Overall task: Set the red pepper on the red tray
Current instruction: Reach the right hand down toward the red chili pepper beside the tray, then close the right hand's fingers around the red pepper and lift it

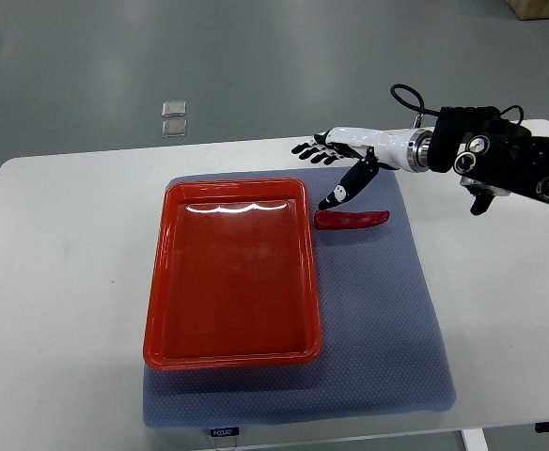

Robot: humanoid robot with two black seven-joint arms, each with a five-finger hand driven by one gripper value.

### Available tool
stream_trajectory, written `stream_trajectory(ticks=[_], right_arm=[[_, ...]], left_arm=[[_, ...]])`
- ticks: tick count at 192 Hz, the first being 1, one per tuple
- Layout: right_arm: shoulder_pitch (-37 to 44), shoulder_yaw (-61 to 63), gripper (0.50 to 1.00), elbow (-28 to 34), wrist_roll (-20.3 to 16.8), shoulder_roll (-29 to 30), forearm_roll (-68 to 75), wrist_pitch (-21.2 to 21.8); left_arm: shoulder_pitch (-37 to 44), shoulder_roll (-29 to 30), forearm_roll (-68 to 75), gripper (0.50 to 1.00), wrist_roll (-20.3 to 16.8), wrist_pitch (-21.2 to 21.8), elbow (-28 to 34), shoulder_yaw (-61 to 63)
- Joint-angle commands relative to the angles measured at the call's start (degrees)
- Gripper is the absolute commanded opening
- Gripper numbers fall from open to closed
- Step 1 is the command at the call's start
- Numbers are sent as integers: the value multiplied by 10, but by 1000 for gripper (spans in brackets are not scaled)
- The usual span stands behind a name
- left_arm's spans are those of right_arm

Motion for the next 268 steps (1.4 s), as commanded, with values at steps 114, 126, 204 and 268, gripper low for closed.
stream_trajectory(ticks=[114,126,204,268], right_arm=[[-21,-71,905,-7,-77,24,-39,-74],[-27,-71,903,-7,-78,26,-39,-80],[-60,-70,823,-27,-82,49,-41,-132],[-58,-72,500,-28,-82,48,-45,-139]], left_arm=[[1,0,0,1000,1,-1,-4,0],[1,0,0,1000,1,-1,-3,0],[1,0,0,1000,2,-1,-3,0],[1,0,0,1000,2,-1,-1,0]])
